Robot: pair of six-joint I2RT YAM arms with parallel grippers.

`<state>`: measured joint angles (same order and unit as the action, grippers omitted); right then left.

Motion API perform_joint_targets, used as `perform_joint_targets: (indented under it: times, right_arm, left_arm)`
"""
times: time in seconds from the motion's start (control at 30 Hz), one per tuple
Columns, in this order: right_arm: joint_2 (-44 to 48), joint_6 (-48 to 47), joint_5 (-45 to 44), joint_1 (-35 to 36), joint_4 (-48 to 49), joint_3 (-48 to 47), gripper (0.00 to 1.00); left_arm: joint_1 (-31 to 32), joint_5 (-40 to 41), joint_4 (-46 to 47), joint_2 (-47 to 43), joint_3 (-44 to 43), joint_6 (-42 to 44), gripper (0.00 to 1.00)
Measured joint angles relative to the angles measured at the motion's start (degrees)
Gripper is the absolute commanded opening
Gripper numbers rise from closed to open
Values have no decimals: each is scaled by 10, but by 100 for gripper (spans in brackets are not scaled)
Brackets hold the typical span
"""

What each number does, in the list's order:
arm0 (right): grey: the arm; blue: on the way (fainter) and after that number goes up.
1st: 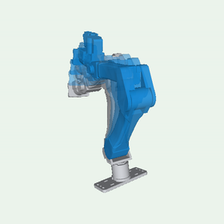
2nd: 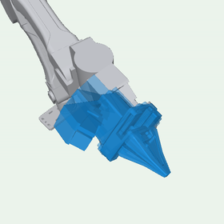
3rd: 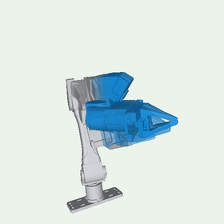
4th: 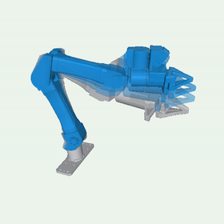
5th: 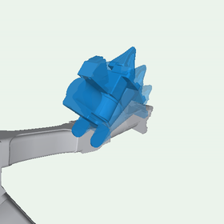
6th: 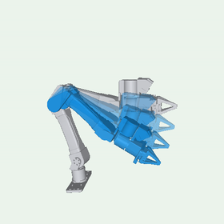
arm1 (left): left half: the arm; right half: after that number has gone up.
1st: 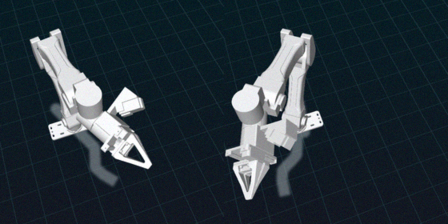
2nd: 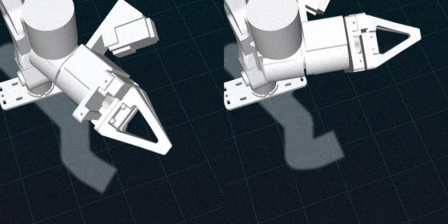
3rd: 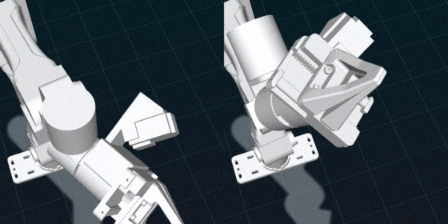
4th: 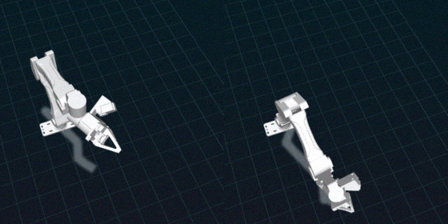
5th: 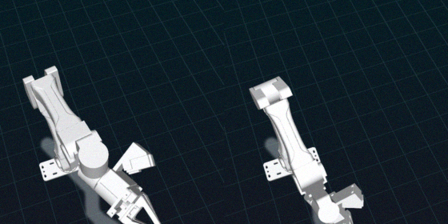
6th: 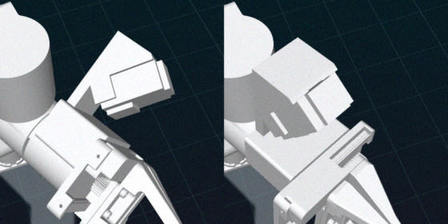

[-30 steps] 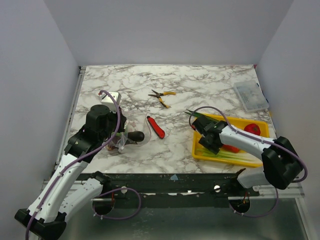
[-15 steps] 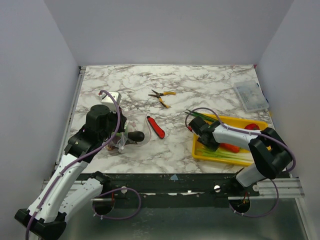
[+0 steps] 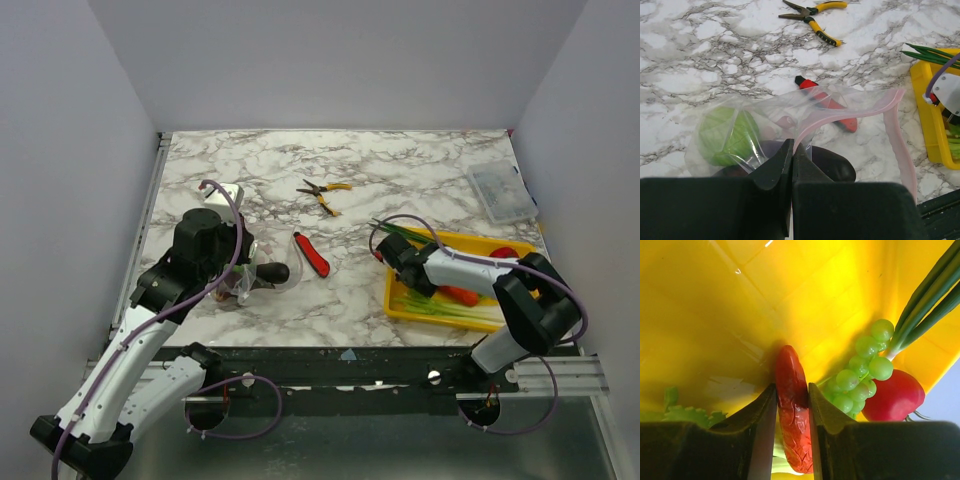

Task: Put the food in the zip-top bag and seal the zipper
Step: Pick up the fake vegetable from the bin.

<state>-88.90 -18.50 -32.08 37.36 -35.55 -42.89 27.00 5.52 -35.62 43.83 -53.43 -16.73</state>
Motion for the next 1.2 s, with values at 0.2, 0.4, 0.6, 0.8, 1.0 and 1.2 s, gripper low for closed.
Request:
perform_joint_targets:
  times: [0.2,0.4,0.6,0.8,1.0,1.2]
  right_arm:
    - [31,-5,1,0,0,2,13]
    - [189,-7,3,0,36,26,0]
    - [354,6,28,0,111,43,0]
    - [481,61,121,-3,218,59,0]
    - [480,172,303,-3,365,63,0]
    - [362,304,481,23,563,58,0]
  left_arm:
    - [0,0,0,2,0,0,0]
    - [0,0,0,4,0,0,0]
    - [0,-1,1,5,0,0,0]
    - [0,-1,2,5,1,0,0]
    - [0,-1,3,9,1,0,0]
    - [0,-1,4,11,1,0,0]
